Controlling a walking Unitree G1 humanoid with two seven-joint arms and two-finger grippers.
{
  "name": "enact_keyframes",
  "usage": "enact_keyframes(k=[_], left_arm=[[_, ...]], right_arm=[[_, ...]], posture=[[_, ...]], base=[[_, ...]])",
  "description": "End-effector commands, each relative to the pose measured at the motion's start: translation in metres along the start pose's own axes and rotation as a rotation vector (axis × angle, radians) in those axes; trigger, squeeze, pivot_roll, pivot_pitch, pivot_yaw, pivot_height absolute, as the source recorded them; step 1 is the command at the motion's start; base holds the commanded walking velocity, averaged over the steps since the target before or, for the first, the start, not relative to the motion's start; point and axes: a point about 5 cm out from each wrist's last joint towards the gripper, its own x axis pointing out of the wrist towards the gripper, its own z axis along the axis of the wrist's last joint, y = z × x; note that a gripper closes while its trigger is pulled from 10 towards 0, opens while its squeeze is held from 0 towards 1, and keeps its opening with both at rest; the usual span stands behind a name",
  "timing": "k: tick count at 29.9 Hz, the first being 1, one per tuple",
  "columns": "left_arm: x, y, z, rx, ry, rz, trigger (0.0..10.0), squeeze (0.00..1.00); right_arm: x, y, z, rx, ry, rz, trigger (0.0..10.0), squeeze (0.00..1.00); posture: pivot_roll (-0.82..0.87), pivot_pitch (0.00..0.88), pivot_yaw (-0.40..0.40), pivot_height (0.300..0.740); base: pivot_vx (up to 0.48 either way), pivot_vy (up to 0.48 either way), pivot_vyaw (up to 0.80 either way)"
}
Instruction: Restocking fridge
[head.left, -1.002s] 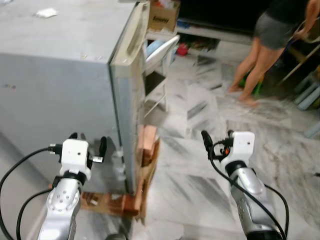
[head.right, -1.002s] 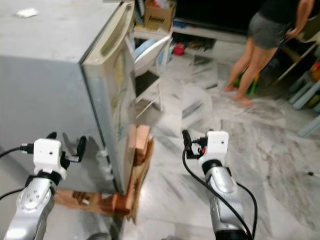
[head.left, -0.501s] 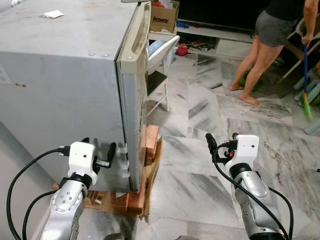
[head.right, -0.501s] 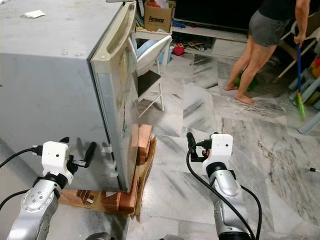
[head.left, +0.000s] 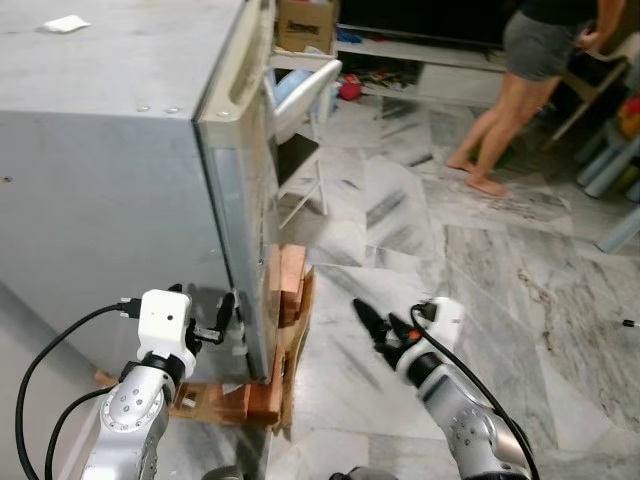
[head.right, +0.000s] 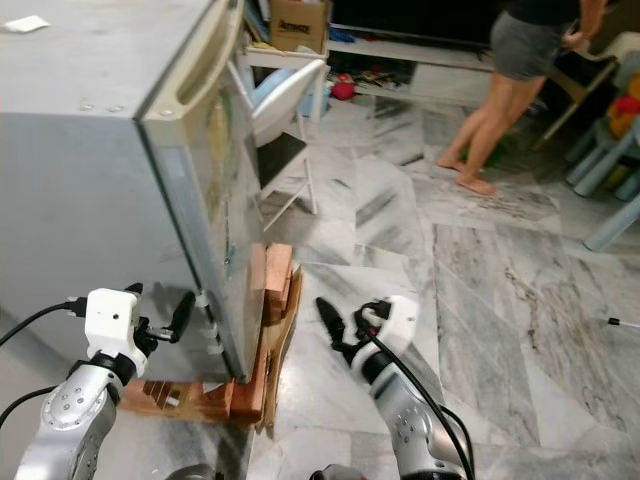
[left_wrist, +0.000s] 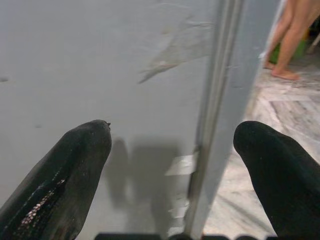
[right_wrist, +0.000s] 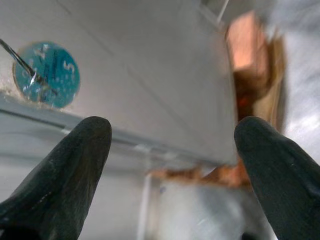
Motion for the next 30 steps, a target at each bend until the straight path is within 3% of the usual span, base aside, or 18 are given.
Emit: enact_keyframes(k=[1,2,5,8,11,12,15,16,18,24,30], left_arm=[[-0.001,0.001,0.003,-0.002,-0.004,-0.005,10.0,0.00],[0.000,0.000,0.003,-0.002,-0.004,-0.005,10.0,0.00],[0.003,-0.004,0.003,-0.007,-0.005,-0.014,10.0,0.00],[0.006,-0.008,0.005,0.003,-0.013,-0.028,10.0,0.00],[0.004,-0.006,0.007,0.007,-0.017,-0.018,10.0,0.00],[0.003,-0.005,0.007,0.007,-0.016,-0.015,10.0,0.00],[0.001,-0.002,0.006,0.011,-0.011,-0.009,10.0,0.00],[0.000,-0.001,0.005,0.015,-0.007,-0.007,10.0,0.00],[-0.001,0.001,0.005,0.018,-0.006,-0.006,10.0,0.00],[0.001,0.000,0.009,0.005,-0.016,-0.023,10.0,0.00],[0.003,-0.004,0.009,-0.009,-0.020,-0.037,10.0,0.00]], right_arm=[[-0.003,-0.010,0.007,0.041,-0.018,0.004,10.0,0.00],[-0.002,-0.009,0.008,0.056,-0.019,0.026,10.0,0.00],[0.006,-0.005,0.017,-0.031,-0.001,0.096,10.0,0.00],[0.013,-0.019,0.038,-0.108,-0.037,-0.025,10.0,0.00],[0.013,-0.024,0.062,-0.321,-0.101,-0.140,10.0,0.00],[0.013,-0.024,0.065,-0.340,-0.110,-0.144,10.0,0.00],[0.012,-0.012,0.080,-0.377,-0.190,-0.126,10.0,0.00],[0.008,0.002,0.093,-0.396,-0.266,-0.076,10.0,0.00],[0.005,0.015,0.103,-0.438,-0.337,-0.036,10.0,0.00],[-0.006,0.038,0.105,-0.510,-0.461,0.007,10.0,0.00],[-0.006,0.043,0.084,-0.547,-0.420,0.013,10.0,0.00]], posture=[[0.08,0.001,-0.065,0.740],[0.08,0.001,-0.064,0.740],[0.07,0.002,-0.060,0.740],[0.08,0.001,-0.059,0.740],[0.09,0.006,-0.060,0.740],[0.09,0.007,-0.060,0.740],[0.09,0.012,-0.061,0.740],[0.09,0.012,-0.062,0.740],[0.09,0.015,-0.063,0.740],[0.08,0.018,-0.068,0.740],[0.07,0.015,-0.071,0.740]], base=[[0.000,0.000,0.00],[0.000,0.000,0.00],[0.000,0.000,0.00],[0.000,0.000,0.00],[0.000,0.000,0.00],[0.000,0.000,0.00],[0.000,0.000,0.00],[0.000,0.000,0.00],[0.000,0.000,0.00],[0.000,0.000,0.00],[0.000,-0.215,0.00]])
